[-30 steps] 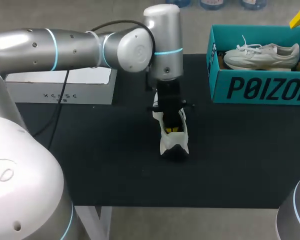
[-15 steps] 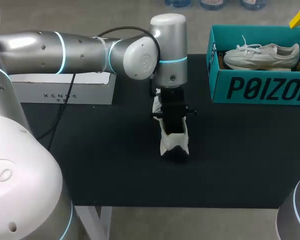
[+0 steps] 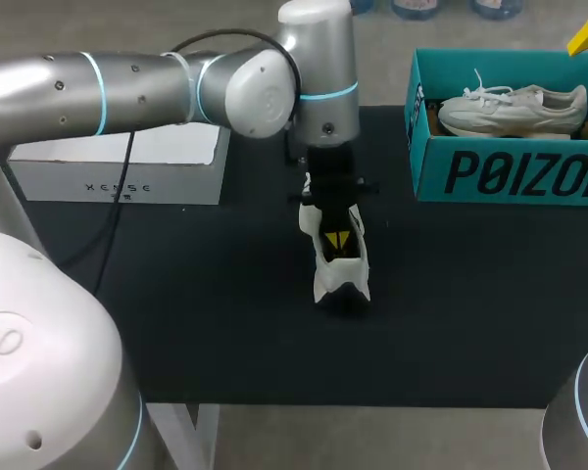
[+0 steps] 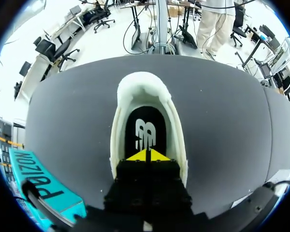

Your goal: Take the shoe out of the shoebox, open the shoe tongue, remove and reinsert the insole, then place the shoe into the shoebox

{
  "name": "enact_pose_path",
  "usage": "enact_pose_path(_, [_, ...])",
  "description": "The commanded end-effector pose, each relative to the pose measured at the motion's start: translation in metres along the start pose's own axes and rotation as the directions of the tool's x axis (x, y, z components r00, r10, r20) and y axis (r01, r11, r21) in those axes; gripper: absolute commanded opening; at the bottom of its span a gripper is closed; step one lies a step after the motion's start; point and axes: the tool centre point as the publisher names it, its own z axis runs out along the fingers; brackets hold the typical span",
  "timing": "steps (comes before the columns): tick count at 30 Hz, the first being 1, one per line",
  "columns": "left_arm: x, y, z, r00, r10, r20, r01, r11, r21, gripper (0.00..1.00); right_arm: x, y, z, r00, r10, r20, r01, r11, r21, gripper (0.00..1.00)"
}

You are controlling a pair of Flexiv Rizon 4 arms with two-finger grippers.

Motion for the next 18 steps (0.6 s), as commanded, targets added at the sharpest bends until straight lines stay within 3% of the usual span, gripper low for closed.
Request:
enact_pose_path(1, [0.002,0.006,-0.004,1.000,-0.009,-0.003,0.009,0.999,-0.041,0.00,0.000,0.002,0.000,1.000,0.001,0.003,-0.001,1.000,0.004,1.00])
enact_pose_path(16, [0.011,0.025,-0.003,0.998,-0.064,0.013,0.065,0.997,-0.048,0.00,0.000,0.002,0.000,1.000,0.001,0.003,-0.001,1.000,0.004,1.00])
enact_pose_path(17, [0.011,0.025,-0.003,0.998,-0.066,0.014,0.066,0.997,-0.048,0.06,0.000,0.002,0.000,1.000,0.001,0.003,-0.001,1.000,0.004,1.00])
enact_pose_path(18, [0.012,0.025,-0.004,0.998,-0.067,0.014,0.067,0.996,-0.050,0.25,0.000,0.002,0.000,1.000,0.001,0.003,-0.001,1.000,0.004,1.00])
